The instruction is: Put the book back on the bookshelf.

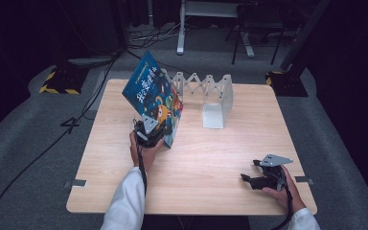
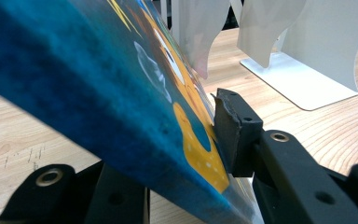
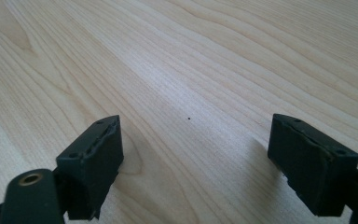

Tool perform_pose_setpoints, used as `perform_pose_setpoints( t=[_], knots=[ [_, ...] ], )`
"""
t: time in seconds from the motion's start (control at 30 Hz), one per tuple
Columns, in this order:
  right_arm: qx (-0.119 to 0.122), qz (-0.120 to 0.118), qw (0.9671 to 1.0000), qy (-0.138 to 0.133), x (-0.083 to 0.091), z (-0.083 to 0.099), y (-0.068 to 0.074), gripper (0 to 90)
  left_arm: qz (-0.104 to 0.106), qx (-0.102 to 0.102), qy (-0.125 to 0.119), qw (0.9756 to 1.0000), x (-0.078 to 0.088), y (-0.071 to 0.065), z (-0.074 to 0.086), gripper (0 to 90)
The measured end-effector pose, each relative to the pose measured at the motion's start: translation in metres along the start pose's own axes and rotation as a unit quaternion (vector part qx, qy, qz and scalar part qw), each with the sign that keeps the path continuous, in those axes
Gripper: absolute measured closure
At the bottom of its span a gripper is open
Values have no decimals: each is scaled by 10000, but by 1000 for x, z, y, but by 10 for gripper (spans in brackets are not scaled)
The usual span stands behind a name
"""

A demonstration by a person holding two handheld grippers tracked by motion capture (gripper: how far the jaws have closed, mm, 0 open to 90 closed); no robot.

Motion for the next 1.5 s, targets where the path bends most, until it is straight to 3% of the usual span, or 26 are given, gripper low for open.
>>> perform_pose_setpoints(
  t=[0.5, 0.77, 1.03, 1.27, 1.37, 1.5],
  knots=[
    [0, -1, 10000, -1, 0, 0, 0, 184, 201, -73, 154, 9997, 5, 2, -2, 647],
    [0, 0, 10000, 0, 0, 0, 0, 184, 267, -259, 357, 9987, 15, 5, -5, 583],
    [-12, 7, 10000, 22, 0, 0, 0, 184, 430, -663, 707, 9944, 28, 2, -2, 528],
    [-15, 46, 9999, 94, 0, -1, -1, 179, 606, -584, 876, 9926, 37, 4, -1, 427],
    [1, 36, 9999, 125, 0, -1, -1, 172, 761, -608, 936, 9908, 41, 3, 0, 399],
    [24, 46, 9998, 211, 1, 0, -1, 170, 803, -654, 1044, 9891, 47, 1, 0, 328]
  ],
)
Point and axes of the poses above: each handheld gripper's, and its own axes: x roughly backward along the jaws, z roughly out of its underside, y roughly to its left, the point moved 8 cm from there along -x, roughly forward along the jaws, and after that the axes turned 9 degrees about z, right-handed, at the moved point
